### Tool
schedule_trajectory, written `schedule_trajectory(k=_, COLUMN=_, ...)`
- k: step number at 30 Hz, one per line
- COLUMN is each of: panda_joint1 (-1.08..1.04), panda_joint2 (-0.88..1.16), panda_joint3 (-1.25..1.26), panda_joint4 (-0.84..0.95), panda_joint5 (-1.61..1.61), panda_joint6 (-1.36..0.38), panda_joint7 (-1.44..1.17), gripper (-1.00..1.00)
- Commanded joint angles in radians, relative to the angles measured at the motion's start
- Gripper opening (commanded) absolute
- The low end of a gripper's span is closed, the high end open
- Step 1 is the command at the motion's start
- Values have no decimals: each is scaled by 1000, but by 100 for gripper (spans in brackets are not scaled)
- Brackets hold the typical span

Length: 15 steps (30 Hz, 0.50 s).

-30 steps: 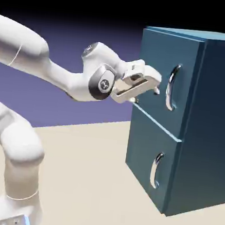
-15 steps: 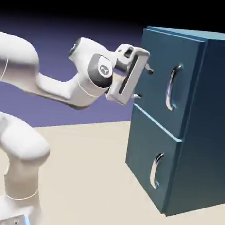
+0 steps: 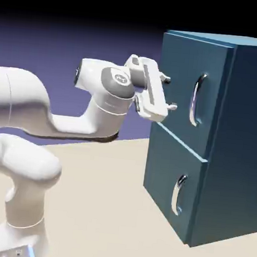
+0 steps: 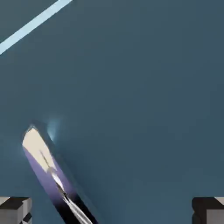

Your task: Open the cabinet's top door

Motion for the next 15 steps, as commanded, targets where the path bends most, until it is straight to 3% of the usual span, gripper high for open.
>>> schedule_trajectory(k=1, panda_joint1=15, panda_joint2=-12, panda_joint3=-17, panda_joint4=3, panda_joint5=-44, panda_joint6=-5, panda_joint7=-27, gripper=0)
schedule_trajectory(k=11, panda_joint1=159, panda_joint2=-136, panda_joint3=-190, panda_joint4=33, panda_joint5=-478, panda_joint6=-51, panda_joint7=-295, gripper=0)
schedule_trajectory(k=15, panda_joint1=268, panda_joint2=-105, panda_joint3=-237, panda_joint4=104, panda_joint5=-519, panda_joint6=-88, panda_joint7=-279, gripper=0)
